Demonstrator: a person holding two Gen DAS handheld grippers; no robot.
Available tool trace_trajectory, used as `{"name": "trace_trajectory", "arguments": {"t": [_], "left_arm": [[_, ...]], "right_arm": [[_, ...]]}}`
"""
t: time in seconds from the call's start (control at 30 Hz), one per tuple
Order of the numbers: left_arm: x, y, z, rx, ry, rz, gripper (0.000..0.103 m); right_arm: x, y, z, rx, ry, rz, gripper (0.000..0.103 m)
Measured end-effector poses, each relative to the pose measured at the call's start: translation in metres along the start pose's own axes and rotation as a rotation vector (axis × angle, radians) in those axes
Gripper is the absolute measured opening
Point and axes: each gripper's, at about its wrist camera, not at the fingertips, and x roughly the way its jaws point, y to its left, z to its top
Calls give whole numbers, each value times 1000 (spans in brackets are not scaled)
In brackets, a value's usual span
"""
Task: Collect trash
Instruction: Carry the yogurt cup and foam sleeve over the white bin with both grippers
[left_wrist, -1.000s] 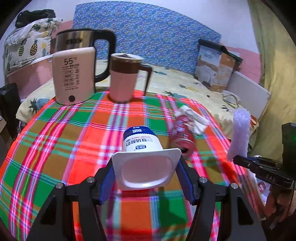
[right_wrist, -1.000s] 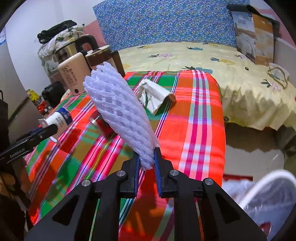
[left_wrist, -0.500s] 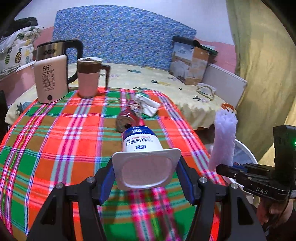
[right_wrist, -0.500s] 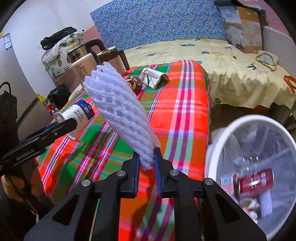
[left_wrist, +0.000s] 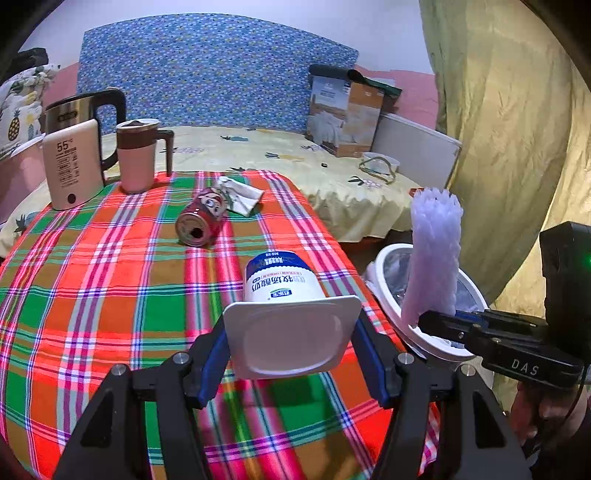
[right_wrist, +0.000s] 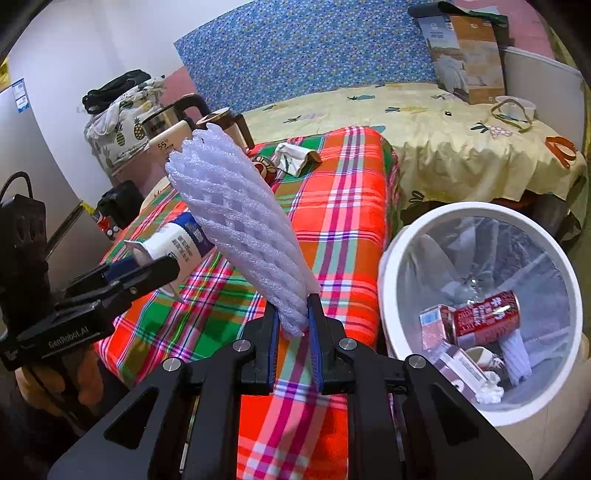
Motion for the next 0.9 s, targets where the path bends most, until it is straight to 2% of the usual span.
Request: {"name": "trace_trajectory", "arguments": {"t": [0.5,0.9], "left_arm": [[13,-40,4,55,14,-53,64],[41,-83,11,116,44,-122,64]], "right_arm": [[-17,-32,-10,66,-35,-46,17],[-30,-69,-17,148,-50,-111,17]]}}
